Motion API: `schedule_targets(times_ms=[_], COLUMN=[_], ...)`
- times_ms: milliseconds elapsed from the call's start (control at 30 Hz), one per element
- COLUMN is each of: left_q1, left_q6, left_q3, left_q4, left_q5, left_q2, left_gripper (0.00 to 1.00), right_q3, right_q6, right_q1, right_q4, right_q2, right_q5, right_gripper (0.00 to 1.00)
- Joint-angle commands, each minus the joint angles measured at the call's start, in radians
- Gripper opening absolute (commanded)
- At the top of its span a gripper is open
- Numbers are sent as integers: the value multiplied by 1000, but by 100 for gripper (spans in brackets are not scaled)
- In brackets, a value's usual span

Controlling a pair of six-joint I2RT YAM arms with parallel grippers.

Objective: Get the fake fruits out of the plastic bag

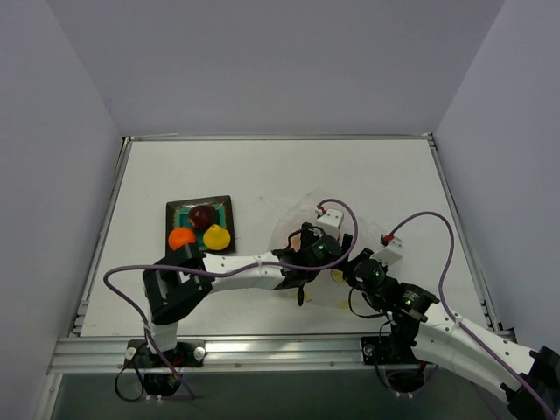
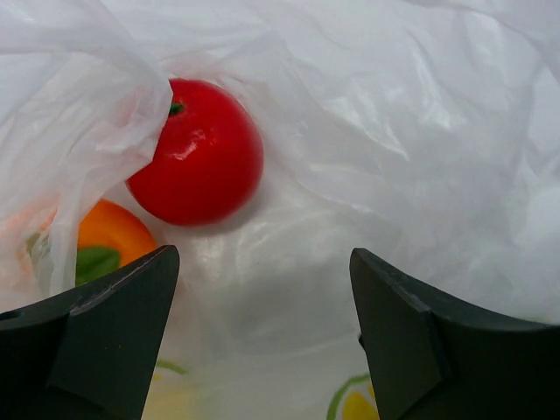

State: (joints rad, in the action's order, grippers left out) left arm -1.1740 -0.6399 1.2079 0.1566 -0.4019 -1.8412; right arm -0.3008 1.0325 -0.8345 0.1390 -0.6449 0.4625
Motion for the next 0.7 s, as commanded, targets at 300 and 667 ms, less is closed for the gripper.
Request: schedule_targets(times_ms=[300,667], left_q1=[66,109], left_q6=[-4,-3], left_q3=[157,202], left_q4=[-57,-31], left_q5=[-166,-94], left_q2=[-110,-207], left_gripper=[81,82], right_q3=[26,31], right_q6=[14,12], right_q1=[-25,-34], right_q4=[7,-2], right_q2=[17,11], right_q5=[15,10], right_gripper=[17,17])
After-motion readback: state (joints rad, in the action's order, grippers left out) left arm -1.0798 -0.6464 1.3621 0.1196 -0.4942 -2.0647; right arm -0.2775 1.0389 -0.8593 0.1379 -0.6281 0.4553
